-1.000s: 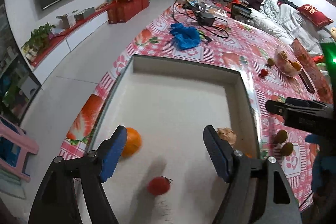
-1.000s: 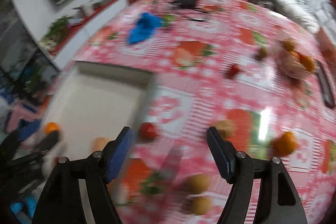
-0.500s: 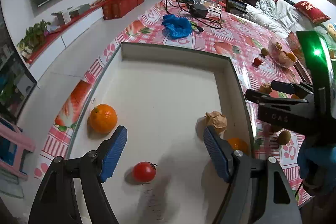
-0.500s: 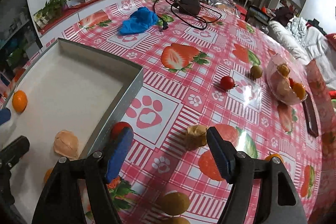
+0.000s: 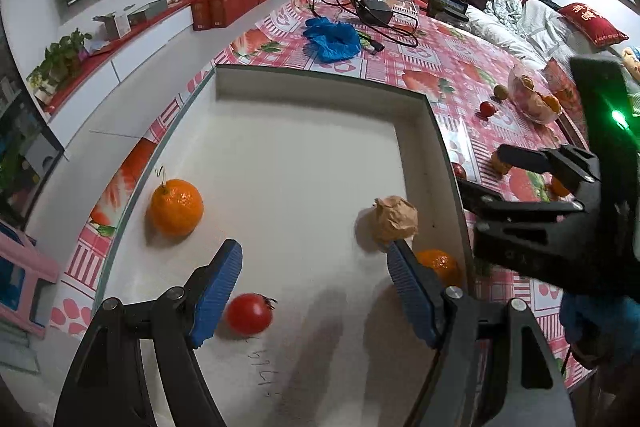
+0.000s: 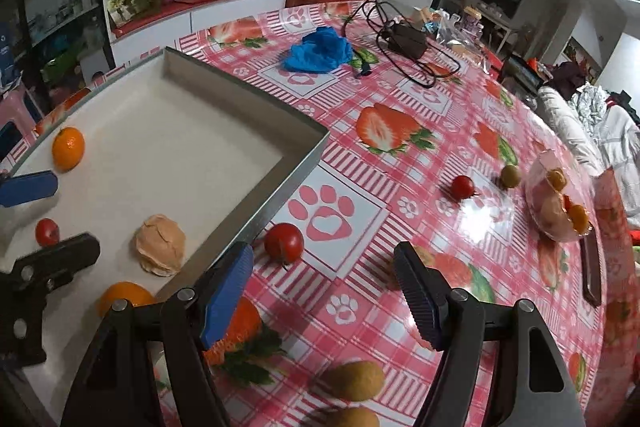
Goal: Organize fruits
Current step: 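Grasp a red cherry tomato with the right tool while the left tool grasps a brown kiwi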
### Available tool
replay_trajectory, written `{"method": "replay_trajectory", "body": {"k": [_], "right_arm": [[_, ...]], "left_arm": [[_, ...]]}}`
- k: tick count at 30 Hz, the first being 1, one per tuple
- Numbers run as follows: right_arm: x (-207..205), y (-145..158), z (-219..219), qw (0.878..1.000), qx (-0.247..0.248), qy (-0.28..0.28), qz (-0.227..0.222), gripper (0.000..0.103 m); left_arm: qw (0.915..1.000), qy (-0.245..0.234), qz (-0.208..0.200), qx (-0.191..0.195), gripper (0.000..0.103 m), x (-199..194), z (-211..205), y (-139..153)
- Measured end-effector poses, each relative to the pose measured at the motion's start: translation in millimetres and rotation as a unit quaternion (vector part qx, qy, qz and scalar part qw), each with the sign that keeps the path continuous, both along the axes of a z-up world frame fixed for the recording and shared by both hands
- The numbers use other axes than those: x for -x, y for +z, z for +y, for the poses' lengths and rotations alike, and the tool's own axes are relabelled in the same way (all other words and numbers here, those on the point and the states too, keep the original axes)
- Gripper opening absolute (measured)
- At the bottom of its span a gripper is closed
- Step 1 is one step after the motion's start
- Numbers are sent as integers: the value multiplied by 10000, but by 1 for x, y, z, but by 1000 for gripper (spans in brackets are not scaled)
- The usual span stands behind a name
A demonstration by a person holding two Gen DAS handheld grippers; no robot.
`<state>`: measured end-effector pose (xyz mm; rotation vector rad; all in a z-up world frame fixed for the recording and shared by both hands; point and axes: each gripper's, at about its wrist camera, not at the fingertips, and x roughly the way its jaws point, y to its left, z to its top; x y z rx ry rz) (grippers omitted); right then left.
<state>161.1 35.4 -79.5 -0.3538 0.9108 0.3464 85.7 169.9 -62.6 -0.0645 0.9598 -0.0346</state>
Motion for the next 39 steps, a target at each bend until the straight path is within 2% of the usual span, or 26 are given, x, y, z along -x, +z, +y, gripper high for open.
{"method": "replay_trajectory", "body": {"k": [3, 4, 6, 9, 10, 13, 20, 26, 32, 39], "right_arm": [[-11, -10, -1, 9995, -161, -53, 270, 73], [-13, -12, -3, 9990, -289, -74, 338, 70], [-19, -15, -5, 9971, -525, -109, 534, 59], [-19, -14, 0, 9962, -636, -76, 588, 35], [-18, -13, 2, 9963, -630, -49, 588, 24], [-14, -13, 3, 9966, -597, -75, 555, 24], [-4, 11, -33, 9905, -1178, -415, 576, 24], [22, 25, -81, 9865, -1356, -781, 477, 24], [56, 14, -140, 9799, -1393, -1334, 516, 24], [88, -6, -192, 9718, -1346, -1882, 464, 24]], "left_arm": [[10000, 54, 42, 45, 78, 0, 3, -2], [9999, 70, 53, 56, 78, 0, 4, -2], [9999, 90, 75, 49, 78, 0, 5, -2], [9999, 92, 81, 40, 78, 0, 4, -2], [9999, 88, 72, 38, 78, 1, 3, -2], [10000, 80, 31, 20, 78, 4, 1, 2], [10000, -15, -83, 6, 78, 13, -15, 16], [9987, -438, -262, 10, 78, 24, -54, 34], [9957, -907, -159, 76, 78, 24, -106, 30], [9916, -1295, 43, -17, 78, 15, -160, 5]]}}
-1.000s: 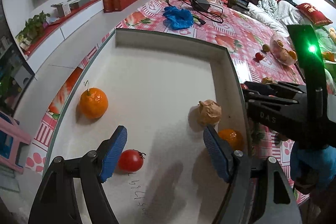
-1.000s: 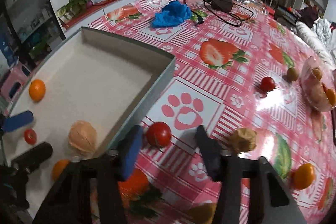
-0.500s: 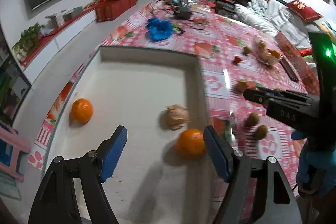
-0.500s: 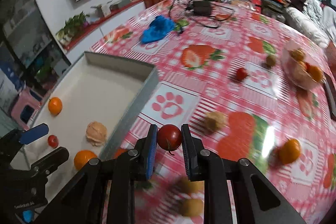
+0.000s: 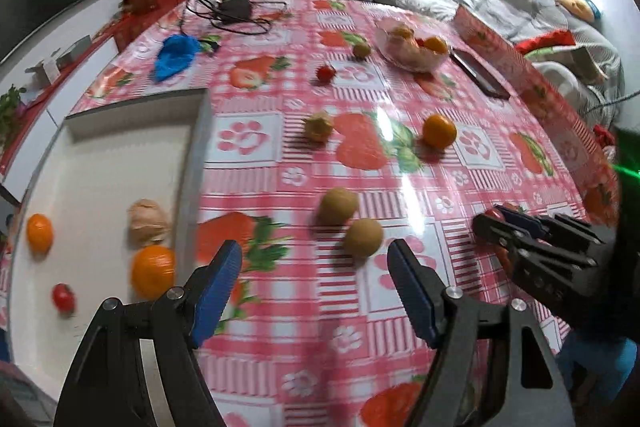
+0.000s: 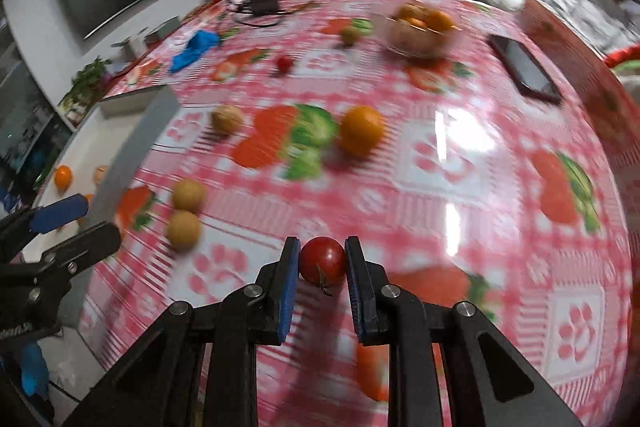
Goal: Organize fruits
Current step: 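Grasp a red cherry tomato with the right tool while the left tool grasps a brown kiwi, then carry the kiwi and tomato into the white tray and open both tools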
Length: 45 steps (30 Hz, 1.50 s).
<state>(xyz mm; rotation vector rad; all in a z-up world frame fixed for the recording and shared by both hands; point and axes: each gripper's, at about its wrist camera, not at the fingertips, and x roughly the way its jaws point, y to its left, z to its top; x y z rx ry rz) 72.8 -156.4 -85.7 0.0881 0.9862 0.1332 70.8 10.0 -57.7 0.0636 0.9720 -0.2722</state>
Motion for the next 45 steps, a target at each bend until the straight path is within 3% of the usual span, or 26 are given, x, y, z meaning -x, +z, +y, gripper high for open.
{"method": "replay_trajectory", "body": {"k": [3, 10, 12, 15, 20, 28, 45], "right_arm": [[10, -3, -12, 9999, -96, -117, -71, 24], [18, -5, -21, 9991, -296, -195, -211, 24], [19, -6, -22, 9990, -340, -199, -225, 24], [20, -7, -23, 9988, -383, -194, -245, 24], [21, -7, -23, 9990, -321, -187, -258, 24], [26, -7, -24, 9981, -468, -261, -305, 24], [47, -3, -23, 9974, -589, -387, -154, 24]], "left_arm": [[9997, -24, 225, 2, 78, -6, -12, -12], [9992, 62, 359, -135, 56, -15, -29, -28], [9994, 57, 310, -171, 48, -18, -31, -28], [9995, 27, 277, -154, 28, -21, -35, -28], [9996, 16, 298, 5, 28, -16, -30, -27], [9997, 208, 113, -116, 29, 8, -10, -29], [9995, 216, 194, 118, 29, 34, 10, -18]]}}
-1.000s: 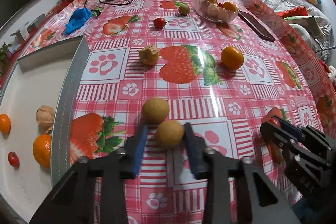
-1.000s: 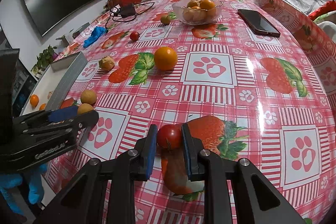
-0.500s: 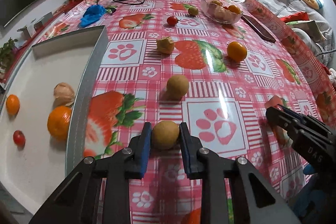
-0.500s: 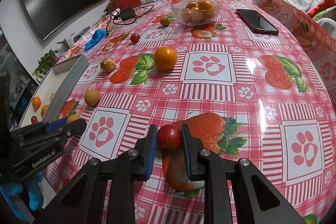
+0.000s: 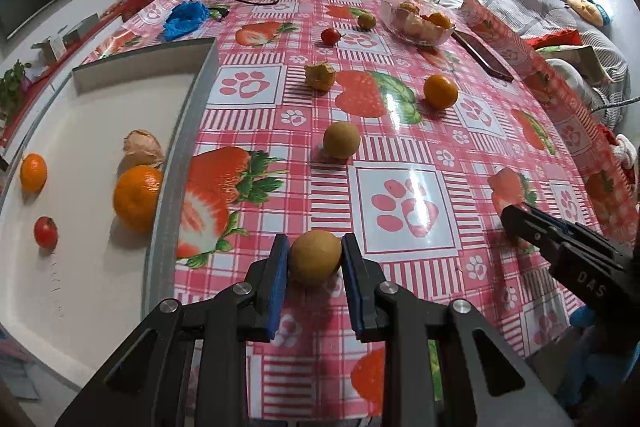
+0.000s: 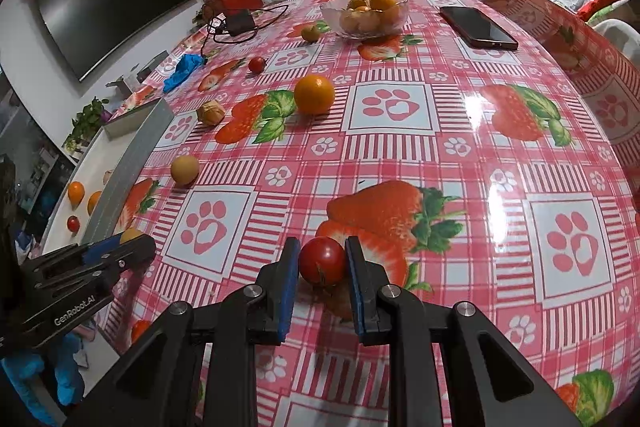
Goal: Organize fruits
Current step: 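Carry the kiwi and tomato into the white tray and open both tools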
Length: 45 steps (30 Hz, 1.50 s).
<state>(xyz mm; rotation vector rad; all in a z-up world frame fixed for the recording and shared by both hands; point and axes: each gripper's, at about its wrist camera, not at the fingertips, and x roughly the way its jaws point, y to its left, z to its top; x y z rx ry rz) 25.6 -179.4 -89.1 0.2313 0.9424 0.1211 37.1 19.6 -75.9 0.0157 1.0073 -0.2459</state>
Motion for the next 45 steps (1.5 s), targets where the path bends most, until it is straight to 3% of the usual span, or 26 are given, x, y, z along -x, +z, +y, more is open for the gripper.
{"method": "replay_trajectory", "body": {"k": [25, 35, 45], "right_arm": [[-6, 41, 63, 9991, 134, 399, -77, 24], [-28, 65, 115, 9959, 182, 868, -194, 24], [-50, 75, 166, 9900, 223, 1364, -279, 24]], "left_arm": [[9972, 365, -374, 540, 29, 14, 62, 43], [9931, 742, -610, 675, 29, 3, 113, 66], [9906, 991, -506, 799, 29, -2, 143, 64]]}}
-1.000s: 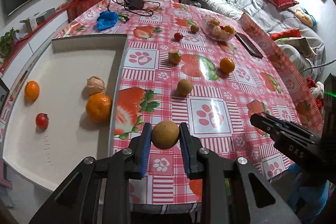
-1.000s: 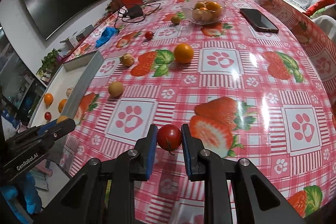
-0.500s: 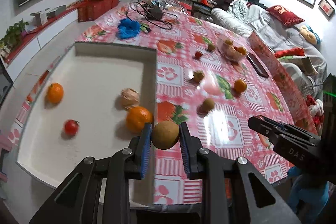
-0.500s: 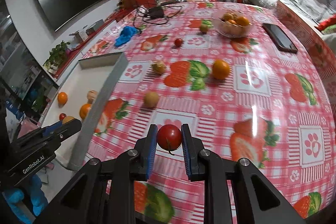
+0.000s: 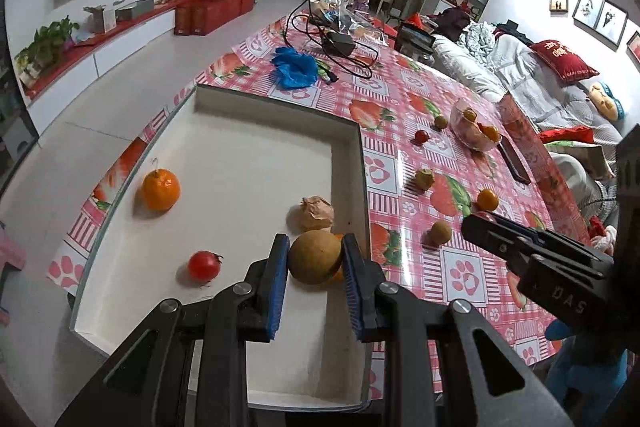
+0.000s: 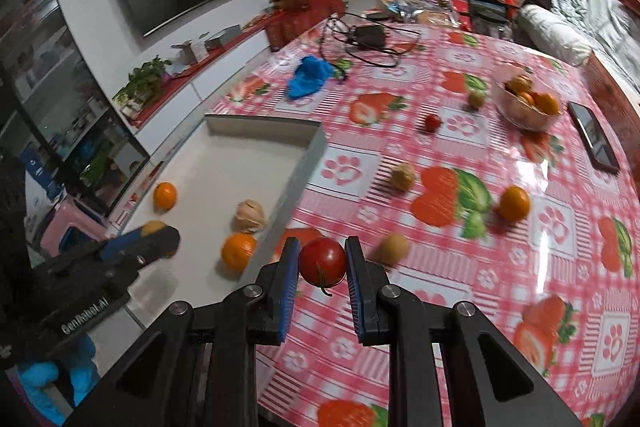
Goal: Organize fruits
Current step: 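Carry the kiwi and tomato into the white tray and open both tools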
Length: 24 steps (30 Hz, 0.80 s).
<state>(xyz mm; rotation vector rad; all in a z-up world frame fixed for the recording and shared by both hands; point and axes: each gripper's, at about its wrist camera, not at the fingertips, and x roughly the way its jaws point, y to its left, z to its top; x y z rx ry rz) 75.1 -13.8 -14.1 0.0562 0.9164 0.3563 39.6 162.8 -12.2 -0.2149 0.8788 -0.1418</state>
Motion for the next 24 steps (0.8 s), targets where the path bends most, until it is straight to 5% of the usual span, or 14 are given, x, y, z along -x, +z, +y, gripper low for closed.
{"method": "replay_trajectory", "body": {"k": [10, 24], "right_arm": [[-23, 1, 34, 9994, 47, 335, 25, 24], [-71, -19, 89, 9969, -65, 703, 350, 24]], "left_arm": [[9988, 391, -232, -172, 29, -18, 38, 17], [9978, 438, 272, -429, 29, -49, 53, -23]]}}
